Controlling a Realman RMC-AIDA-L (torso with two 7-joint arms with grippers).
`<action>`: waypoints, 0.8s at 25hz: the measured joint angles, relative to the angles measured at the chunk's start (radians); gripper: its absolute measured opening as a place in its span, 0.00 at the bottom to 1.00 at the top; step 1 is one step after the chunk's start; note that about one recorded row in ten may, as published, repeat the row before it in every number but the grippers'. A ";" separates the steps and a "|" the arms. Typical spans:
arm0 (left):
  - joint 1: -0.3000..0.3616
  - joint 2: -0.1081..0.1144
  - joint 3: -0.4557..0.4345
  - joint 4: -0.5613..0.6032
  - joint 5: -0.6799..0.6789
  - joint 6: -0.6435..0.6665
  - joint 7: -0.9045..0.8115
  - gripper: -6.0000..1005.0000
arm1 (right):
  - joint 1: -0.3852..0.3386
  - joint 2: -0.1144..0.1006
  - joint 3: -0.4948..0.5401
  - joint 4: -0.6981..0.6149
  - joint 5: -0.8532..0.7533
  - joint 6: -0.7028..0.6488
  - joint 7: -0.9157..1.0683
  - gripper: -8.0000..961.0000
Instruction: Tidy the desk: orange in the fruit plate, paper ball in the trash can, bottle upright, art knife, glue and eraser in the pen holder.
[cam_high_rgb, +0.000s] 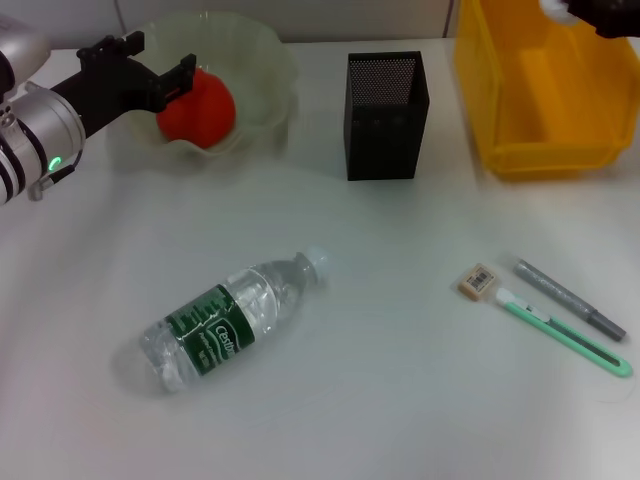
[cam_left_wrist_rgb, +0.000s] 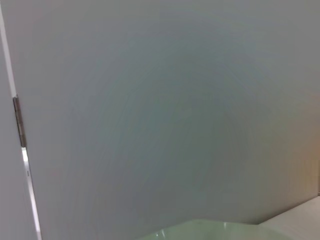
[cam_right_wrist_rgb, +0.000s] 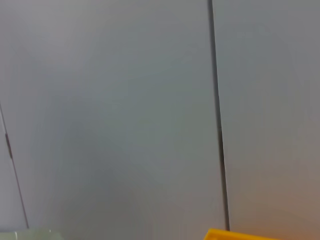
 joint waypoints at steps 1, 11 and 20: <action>0.002 0.000 -0.001 0.000 0.000 0.008 -0.001 0.74 | 0.001 0.000 0.000 0.006 0.000 0.002 0.000 0.35; 0.015 0.004 0.003 0.010 -0.001 0.045 -0.060 0.74 | -0.003 0.001 0.005 0.032 0.002 0.003 -0.002 0.57; 0.156 0.022 0.211 0.280 0.040 0.140 -0.455 0.74 | -0.079 0.005 0.000 0.123 0.386 -0.209 -0.216 0.62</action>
